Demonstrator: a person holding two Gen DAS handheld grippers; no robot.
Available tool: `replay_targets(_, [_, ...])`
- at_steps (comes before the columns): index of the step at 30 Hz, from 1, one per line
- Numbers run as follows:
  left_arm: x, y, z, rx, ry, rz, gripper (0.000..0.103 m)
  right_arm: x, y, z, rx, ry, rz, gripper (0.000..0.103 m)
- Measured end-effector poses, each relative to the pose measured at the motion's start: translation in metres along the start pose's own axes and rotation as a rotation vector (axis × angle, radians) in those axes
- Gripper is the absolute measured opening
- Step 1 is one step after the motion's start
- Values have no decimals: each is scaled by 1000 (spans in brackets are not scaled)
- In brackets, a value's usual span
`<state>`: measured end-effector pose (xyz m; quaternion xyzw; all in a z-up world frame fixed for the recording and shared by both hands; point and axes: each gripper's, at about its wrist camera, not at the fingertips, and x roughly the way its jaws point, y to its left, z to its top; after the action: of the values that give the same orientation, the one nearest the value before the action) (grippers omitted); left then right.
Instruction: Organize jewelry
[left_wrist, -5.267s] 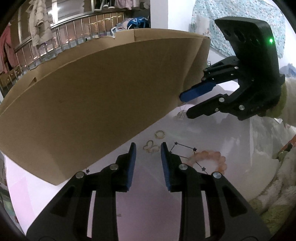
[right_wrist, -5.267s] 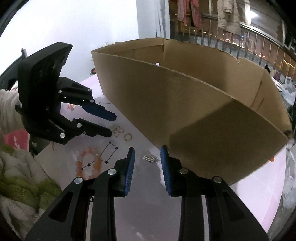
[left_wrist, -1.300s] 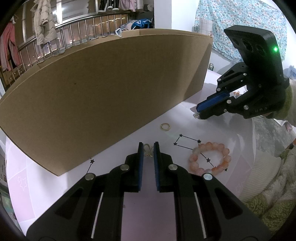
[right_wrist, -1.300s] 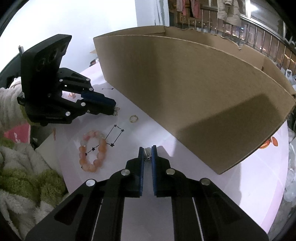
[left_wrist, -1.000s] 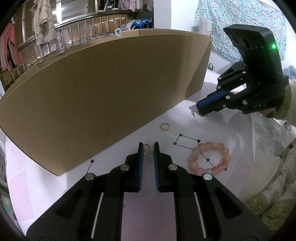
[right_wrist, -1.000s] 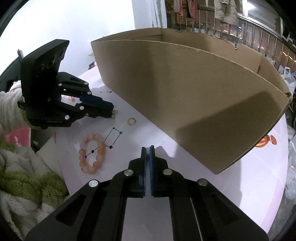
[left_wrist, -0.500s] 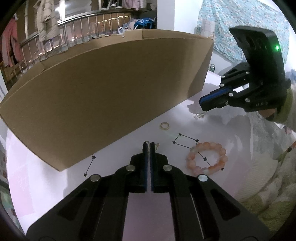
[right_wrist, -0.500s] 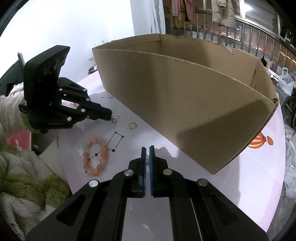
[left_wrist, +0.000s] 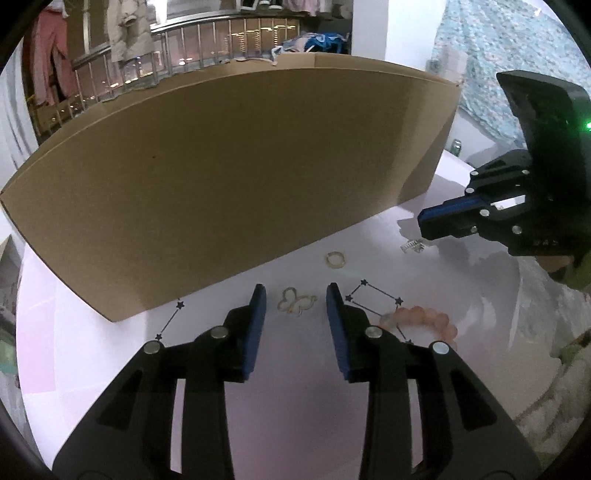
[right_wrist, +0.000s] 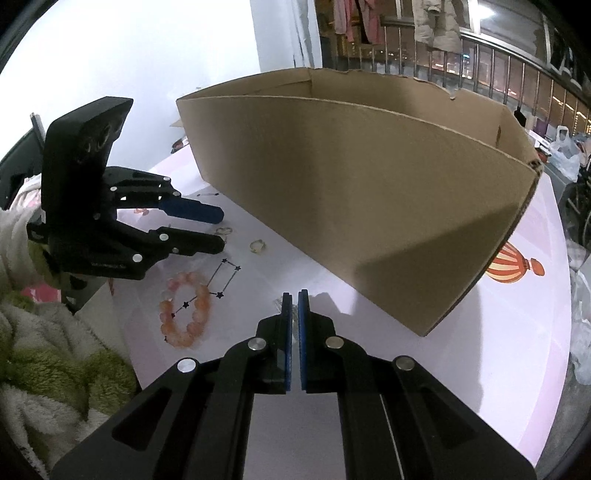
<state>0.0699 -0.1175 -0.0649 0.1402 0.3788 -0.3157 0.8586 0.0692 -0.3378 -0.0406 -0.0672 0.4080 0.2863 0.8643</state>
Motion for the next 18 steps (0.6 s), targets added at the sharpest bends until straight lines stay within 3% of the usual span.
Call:
replay_targets(6, [-3, -5, -3, -6, -8, 19, 16, 2, -1, -2, 6, -7, 3, 3])
replay_targets(13, [-7, -5, -3, 6, -2, 17, 14, 1, -2, 0, 4, -17, 4, 3])
replay_targets(15, [-5, -4, -1, 14, -2, 22, 5, 1, -2, 1, 3, -19, 3, 3])
replay_targets(18, [-5, -4, 1, 14, 1, 12, 5, 2, -1, 2, 0, -18, 4, 3])
